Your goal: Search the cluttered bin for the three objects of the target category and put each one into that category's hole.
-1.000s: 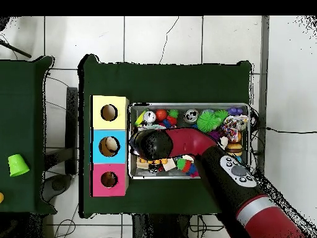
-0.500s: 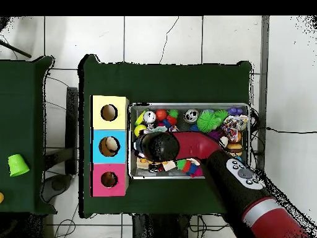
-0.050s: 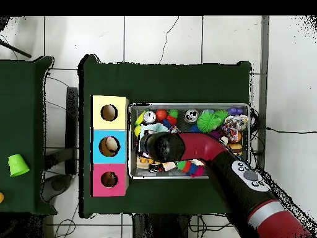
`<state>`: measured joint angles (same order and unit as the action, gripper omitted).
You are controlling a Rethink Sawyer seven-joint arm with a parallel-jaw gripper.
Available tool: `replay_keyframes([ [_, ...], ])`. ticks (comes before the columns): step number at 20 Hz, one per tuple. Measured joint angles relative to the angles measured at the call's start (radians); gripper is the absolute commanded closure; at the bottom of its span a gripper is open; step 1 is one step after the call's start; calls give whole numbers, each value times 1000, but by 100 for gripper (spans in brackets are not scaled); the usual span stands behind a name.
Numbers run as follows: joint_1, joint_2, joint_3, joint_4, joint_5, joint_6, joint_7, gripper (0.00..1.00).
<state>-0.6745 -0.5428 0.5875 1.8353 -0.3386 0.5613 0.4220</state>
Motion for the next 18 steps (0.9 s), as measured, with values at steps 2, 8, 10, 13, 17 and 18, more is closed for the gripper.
replay_keyframes([
  [2,0,1,0,0,0,0,0,0],
  [8,-1,5,0,0,0,0,0,0],
  [10,-7,6,0,0,0,0,0,0],
  [13,-22,6,0,0,0,0,0,0],
  [17,-59,6,0,0,0,10,0,0],
  [18,-69,6,0,-1,0,18,0,0],
])
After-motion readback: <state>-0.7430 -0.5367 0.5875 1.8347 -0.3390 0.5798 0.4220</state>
